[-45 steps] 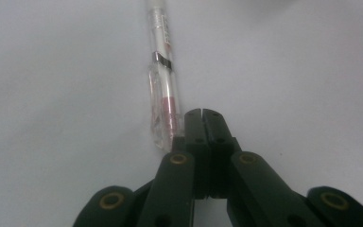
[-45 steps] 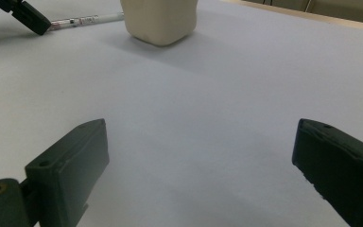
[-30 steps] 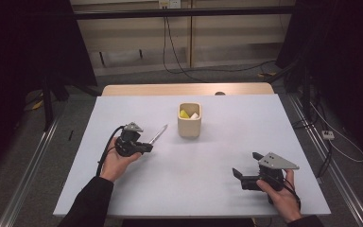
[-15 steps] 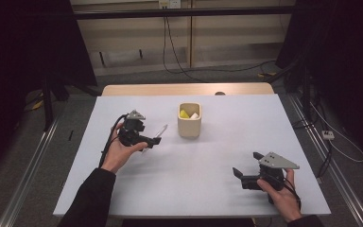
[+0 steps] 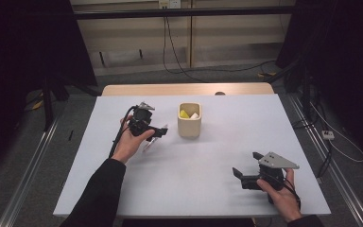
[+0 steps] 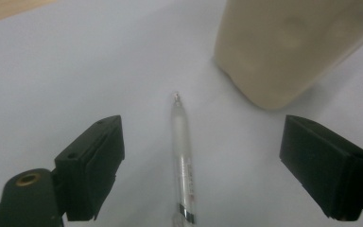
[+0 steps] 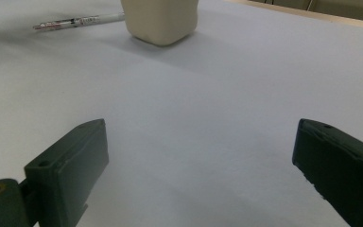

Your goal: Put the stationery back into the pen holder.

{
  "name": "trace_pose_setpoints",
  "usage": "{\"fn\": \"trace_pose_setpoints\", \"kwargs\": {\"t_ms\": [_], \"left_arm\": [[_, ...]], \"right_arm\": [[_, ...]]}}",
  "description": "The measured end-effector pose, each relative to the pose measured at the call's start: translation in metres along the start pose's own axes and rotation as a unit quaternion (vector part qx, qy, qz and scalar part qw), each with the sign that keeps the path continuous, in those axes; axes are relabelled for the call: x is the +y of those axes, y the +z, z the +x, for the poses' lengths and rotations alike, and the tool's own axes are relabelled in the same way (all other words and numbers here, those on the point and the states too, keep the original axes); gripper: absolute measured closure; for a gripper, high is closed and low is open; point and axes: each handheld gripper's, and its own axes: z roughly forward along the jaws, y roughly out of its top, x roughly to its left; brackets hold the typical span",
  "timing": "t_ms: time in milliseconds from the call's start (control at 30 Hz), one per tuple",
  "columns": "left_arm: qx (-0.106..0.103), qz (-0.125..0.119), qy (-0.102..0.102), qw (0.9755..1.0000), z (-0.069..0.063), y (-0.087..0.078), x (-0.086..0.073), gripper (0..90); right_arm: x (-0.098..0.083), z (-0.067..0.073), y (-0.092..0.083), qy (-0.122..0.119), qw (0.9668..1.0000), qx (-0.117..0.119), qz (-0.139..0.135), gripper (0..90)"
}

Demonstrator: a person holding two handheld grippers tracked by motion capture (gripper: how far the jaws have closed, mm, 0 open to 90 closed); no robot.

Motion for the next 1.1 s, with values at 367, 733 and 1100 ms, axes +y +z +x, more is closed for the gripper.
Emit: {"fn": "trace_pose_setpoints", "kwargs": {"t_ms": [367, 733, 1100], "left_arm": [[0.009, 0.050, 0.006, 0.9987, 0.005, 0.014, 0.009, 21.0], [0.023, 0.075, -0.025, 0.9966, 0.003, 0.030, 0.008, 58.8], [0.031, 0.091, -0.027, 0.9950, 0.003, 0.037, 0.008, 72.1]], "right_arm": [[0.000, 0.000, 0.000, -0.001, 1.0000, 0.002, 0.001, 4.5], [-0.001, 0.000, 0.000, 0.000, 1.0000, 0.003, 0.003, 4.6], [-0.001, 0.000, 0.001, 0.001, 1.0000, 0.004, 0.005, 4.5]]}}
